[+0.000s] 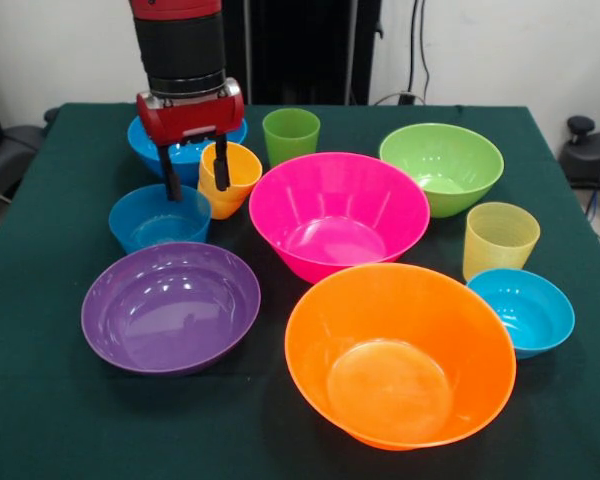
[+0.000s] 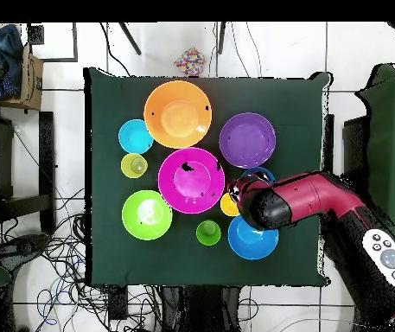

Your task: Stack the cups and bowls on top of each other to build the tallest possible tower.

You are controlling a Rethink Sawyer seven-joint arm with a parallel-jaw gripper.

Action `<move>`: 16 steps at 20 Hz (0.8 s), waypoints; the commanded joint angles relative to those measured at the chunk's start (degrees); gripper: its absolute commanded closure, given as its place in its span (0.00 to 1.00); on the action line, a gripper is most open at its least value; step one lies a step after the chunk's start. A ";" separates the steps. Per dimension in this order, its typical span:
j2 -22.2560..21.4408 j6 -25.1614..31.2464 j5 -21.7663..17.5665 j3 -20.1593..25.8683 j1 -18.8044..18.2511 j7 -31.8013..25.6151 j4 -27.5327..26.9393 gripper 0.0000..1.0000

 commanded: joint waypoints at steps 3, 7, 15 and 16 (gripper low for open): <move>4.36 -3.44 -7.79 -3.08 1.25 -11.80 1.17 0.00; 5.35 -3.93 -9.20 -3.65 1.56 -11.43 0.50 0.00; 7.81 -4.84 -11.69 -4.56 1.53 -11.77 -0.99 0.00; 8.02 -4.91 -11.91 -4.58 1.45 -11.87 -1.08 0.00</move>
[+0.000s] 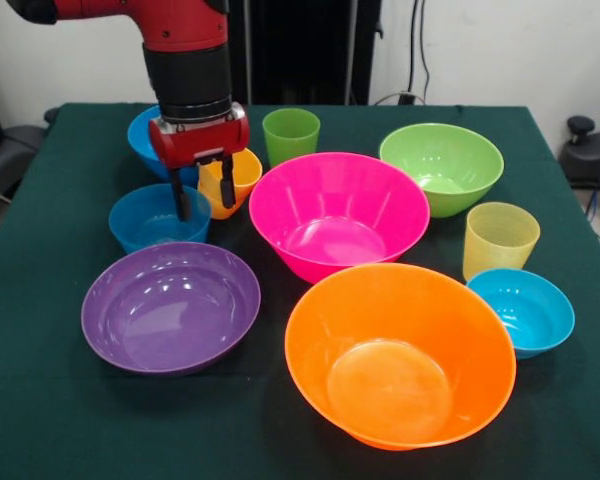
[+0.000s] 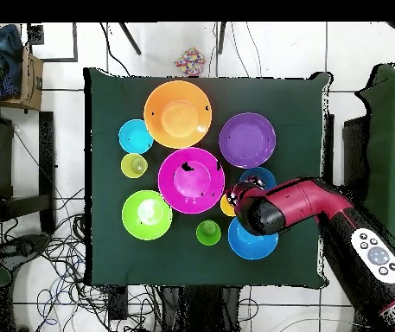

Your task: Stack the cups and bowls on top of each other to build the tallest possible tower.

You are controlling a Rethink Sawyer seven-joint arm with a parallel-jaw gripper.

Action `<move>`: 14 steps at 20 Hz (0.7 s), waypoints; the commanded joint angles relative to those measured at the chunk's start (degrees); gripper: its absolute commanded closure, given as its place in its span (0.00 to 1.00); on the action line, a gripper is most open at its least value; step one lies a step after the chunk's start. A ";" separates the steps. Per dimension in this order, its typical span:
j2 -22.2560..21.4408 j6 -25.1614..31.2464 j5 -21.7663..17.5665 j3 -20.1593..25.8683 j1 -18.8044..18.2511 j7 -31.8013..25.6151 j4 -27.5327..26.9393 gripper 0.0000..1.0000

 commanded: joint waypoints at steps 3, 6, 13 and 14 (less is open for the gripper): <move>4.61 -2.44 -6.33 -3.82 1.22 -12.01 -1.47 0.00; 4.80 -2.39 -6.67 -3.76 1.07 -12.26 -1.50 0.00; 5.49 -3.08 -7.69 -4.05 1.08 -12.36 -1.90 0.00; 5.60 -3.21 -7.88 -4.07 1.11 -12.31 -2.00 0.00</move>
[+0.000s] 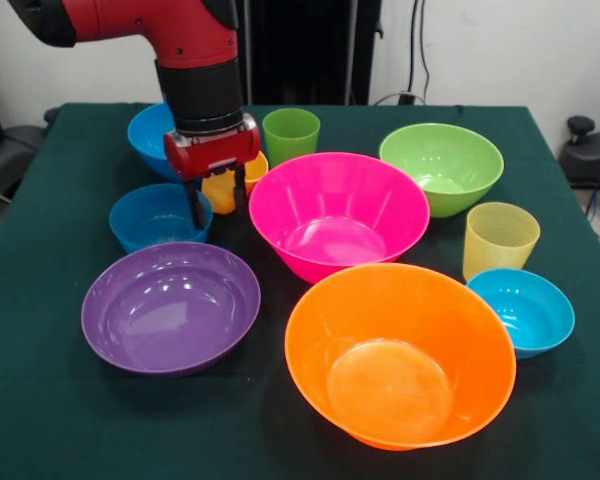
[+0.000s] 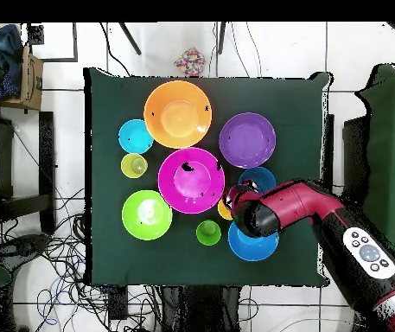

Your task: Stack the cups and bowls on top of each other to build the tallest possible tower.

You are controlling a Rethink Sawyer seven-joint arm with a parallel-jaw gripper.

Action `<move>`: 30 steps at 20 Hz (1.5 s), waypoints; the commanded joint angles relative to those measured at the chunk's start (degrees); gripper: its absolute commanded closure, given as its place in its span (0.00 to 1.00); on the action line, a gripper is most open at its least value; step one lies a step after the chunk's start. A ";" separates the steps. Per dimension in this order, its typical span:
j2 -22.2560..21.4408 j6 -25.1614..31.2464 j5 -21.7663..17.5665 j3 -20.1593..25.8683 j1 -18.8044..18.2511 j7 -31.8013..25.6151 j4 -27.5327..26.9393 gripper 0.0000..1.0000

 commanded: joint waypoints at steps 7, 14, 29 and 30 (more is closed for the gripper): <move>3.55 -2.33 -5.51 -2.94 -0.65 -14.75 -1.83 0.00; 4.77 -2.24 -4.47 -1.35 -2.94 -17.72 -1.81 1.00; 4.70 1.44 -3.82 -1.57 -3.37 -23.14 -2.44 1.00; 4.48 1.72 -3.44 -1.47 -3.48 -23.44 -2.30 1.00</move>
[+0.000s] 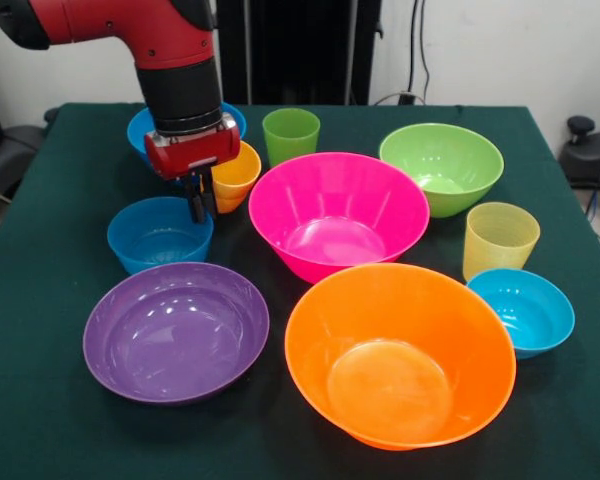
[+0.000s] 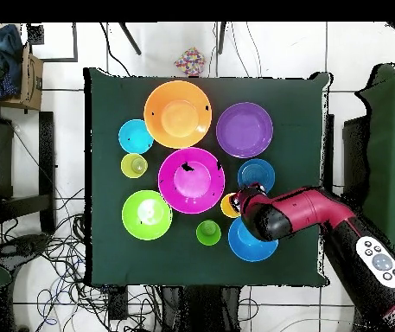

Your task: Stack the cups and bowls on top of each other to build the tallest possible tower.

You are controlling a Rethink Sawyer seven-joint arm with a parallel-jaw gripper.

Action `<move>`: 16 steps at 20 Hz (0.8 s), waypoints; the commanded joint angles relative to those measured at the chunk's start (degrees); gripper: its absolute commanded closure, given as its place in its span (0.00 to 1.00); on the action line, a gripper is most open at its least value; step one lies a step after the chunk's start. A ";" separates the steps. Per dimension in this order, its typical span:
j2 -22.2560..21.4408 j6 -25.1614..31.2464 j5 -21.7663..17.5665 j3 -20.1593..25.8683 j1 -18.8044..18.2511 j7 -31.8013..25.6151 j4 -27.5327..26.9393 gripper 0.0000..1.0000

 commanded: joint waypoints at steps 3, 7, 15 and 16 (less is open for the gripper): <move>1.39 3.49 -2.02 -1.46 0.42 -20.33 -1.44 1.00; -0.71 4.97 0.06 -0.90 1.32 -19.23 -0.80 1.00; -4.98 8.41 5.59 1.17 1.43 -19.50 0.76 1.00; -5.94 9.15 6.88 1.89 1.23 -19.84 1.13 1.00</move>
